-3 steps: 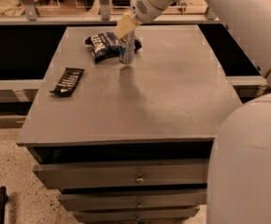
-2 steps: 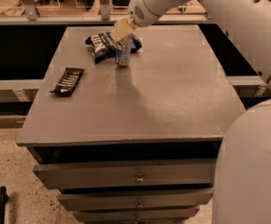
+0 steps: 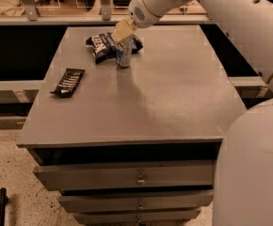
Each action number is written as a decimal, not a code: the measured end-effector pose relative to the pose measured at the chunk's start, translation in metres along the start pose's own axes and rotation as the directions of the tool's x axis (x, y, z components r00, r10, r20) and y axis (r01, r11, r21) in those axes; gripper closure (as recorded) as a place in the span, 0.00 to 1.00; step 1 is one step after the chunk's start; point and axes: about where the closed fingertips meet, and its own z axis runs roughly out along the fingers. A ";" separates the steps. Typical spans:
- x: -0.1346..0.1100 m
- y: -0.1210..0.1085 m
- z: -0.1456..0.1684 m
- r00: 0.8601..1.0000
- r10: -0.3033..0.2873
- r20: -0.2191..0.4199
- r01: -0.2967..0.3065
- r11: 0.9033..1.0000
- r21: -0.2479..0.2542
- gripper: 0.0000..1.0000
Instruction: Move redbull can near blue chip bag
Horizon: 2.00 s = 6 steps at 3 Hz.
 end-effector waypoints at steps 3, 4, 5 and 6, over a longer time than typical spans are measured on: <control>0.008 -0.004 -0.007 0.999 -0.010 0.045 0.012 1.000 -0.029 0.00; 0.027 -0.021 -0.045 0.980 -0.020 0.200 0.039 0.995 -0.087 0.00; 0.039 -0.036 -0.097 0.936 -0.089 0.340 0.128 0.987 -0.095 0.00; 0.039 -0.036 -0.096 0.937 -0.087 0.339 0.126 0.987 -0.097 0.00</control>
Offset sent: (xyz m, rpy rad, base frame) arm -0.0008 -0.0022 -0.0014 0.0192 0.0074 0.0133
